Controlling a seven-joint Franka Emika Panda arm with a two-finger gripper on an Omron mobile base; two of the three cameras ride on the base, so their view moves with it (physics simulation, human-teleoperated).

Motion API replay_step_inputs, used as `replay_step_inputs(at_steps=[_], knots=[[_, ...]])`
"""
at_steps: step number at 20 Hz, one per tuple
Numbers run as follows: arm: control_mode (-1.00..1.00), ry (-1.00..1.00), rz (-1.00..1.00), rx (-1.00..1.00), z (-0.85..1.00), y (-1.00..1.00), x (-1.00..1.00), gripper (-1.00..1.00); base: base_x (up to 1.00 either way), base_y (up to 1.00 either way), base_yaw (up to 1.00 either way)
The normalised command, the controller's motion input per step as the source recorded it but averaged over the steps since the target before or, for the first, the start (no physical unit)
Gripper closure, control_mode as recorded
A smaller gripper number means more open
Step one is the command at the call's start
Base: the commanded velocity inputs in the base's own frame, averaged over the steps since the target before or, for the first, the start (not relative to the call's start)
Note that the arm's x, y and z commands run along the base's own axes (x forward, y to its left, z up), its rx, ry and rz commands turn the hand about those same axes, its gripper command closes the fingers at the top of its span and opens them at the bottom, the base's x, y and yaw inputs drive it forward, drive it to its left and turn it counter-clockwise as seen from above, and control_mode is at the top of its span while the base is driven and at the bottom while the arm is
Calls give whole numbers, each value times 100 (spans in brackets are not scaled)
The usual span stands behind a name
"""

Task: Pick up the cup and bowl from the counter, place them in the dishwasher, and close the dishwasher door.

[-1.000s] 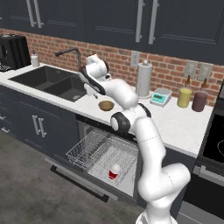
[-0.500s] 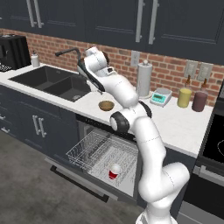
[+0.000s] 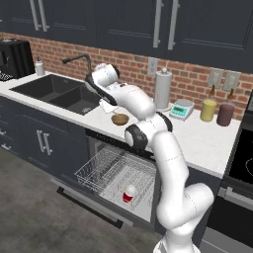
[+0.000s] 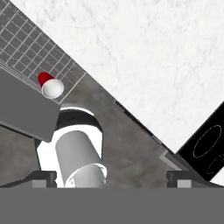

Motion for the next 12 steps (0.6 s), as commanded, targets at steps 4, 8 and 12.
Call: replay_step_inputs(at_steps=[4, 8, 12], knots=[[-100, -58, 3, -8, -40, -2, -74, -100, 0, 0, 0], [-100, -97, 1, 0, -32, -46, -94, -100, 0, 0, 0], [-100, -67, 1, 2, -56, -62, -97, -100, 0, 0, 0]])
